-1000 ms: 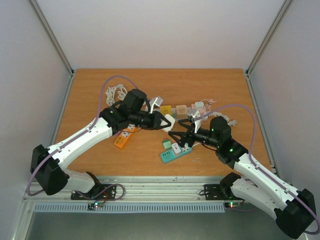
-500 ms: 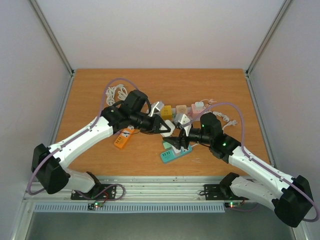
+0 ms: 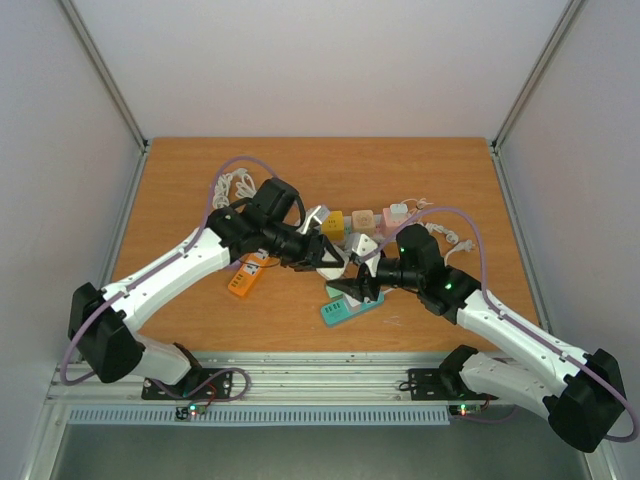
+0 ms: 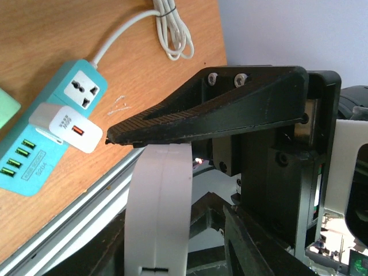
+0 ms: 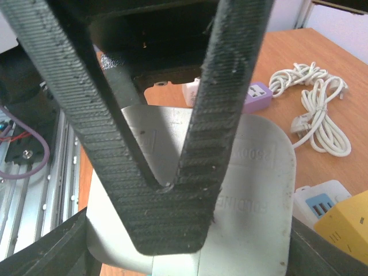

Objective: Insert the plug

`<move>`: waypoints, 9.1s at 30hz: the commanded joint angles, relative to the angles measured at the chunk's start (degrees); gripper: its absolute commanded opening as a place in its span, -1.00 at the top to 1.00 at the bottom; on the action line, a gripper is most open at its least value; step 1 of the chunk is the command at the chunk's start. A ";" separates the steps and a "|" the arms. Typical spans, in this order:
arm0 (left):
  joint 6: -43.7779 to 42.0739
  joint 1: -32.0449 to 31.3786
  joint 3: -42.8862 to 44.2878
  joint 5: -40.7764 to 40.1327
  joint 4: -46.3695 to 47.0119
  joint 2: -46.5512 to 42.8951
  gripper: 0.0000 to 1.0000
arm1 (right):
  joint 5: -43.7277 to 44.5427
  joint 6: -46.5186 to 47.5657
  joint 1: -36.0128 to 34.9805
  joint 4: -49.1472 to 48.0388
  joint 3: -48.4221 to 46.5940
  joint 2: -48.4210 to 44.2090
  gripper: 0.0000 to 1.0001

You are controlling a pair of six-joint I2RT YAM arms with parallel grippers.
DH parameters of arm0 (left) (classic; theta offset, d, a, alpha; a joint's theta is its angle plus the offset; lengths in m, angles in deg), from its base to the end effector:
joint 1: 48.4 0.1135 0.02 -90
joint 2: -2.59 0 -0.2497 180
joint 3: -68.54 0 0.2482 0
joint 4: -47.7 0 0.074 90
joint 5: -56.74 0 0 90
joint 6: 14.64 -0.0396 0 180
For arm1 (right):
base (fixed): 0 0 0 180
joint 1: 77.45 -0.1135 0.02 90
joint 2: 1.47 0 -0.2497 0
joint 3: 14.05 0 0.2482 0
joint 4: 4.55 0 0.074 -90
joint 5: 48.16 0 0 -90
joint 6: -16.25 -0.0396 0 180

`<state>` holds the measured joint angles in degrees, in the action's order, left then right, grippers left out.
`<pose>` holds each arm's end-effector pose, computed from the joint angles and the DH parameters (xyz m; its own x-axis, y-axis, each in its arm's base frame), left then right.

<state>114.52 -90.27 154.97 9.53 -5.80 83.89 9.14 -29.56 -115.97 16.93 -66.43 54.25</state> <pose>0.2039 -0.2189 0.3055 -0.9531 0.2319 -0.1945 0.2889 0.5052 -0.8132 0.1624 0.1566 0.2603 0.3972 -0.4335 -0.8089 -0.8798 0.0709 -0.4700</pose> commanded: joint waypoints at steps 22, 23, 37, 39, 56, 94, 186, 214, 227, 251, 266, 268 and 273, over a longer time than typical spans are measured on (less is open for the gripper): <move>-11.63 -1.83 10.83 -10.18 -11.99 7.57 0.99 | 9.82 -9.42 -0.94 7.15 -4.68 -1.18 -0.66; -13.12 -1.82 11.52 -11.88 -12.14 7.76 0.99 | 11.60 -11.13 -0.93 7.70 -4.71 -1.82 -0.68; -29.58 -6.50 21.83 -29.95 -18.10 15.96 0.99 | 45.36 -47.66 2.99 25.50 -5.66 -8.24 -0.65; -31.86 -8.38 22.92 -31.47 -18.72 17.84 0.99 | 45.78 -50.14 6.45 28.49 -6.85 -7.27 -0.65; -38.91 -16.79 32.62 -32.21 -21.34 33.04 0.99 | 19.75 -59.63 36.90 29.62 -0.81 -3.26 -0.54; -44.98 -21.50 47.47 -37.75 -31.77 51.42 0.99 | 27.26 -59.39 40.72 32.68 2.22 -4.31 -0.59; -32.72 -20.58 56.10 -44.09 -27.46 47.90 -0.15 | 32.44 -53.01 40.72 46.18 -11.06 -9.01 -0.82; -23.13 -11.72 -1.76 -71.73 4.10 -16.26 -0.74 | 51.44 -47.66 -12.22 41.73 -30.36 30.04 -0.74; -21.68 -9.64 -10.43 -73.84 3.75 -25.35 -0.96 | 48.61 -48.80 -15.62 40.41 -35.71 48.49 -0.54; -21.89 -9.65 -10.03 -70.81 3.05 -22.02 -0.96 | 46.17 -56.84 -15.62 34.33 -31.96 51.98 0.04; -23.14 -9.64 -16.21 -68.61 12.01 -27.64 -0.98 | 44.40 -71.38 -10.95 23.60 -26.13 29.49 0.27; -23.82 -9.65 -17.04 -66.14 14.30 -28.42 -0.98 | 43.30 -74.24 -9.63 22.83 -26.12 26.27 0.26; -24.88 -9.64 -19.62 -59.74 22.05 -28.76 -0.99 | 40.86 -82.98 -7.92 21.57 -26.27 19.92 0.21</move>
<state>90.95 -100.17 137.25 -56.28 5.37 55.98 52.30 -102.81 -124.52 40.95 -92.79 77.64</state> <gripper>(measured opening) 0.993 0.438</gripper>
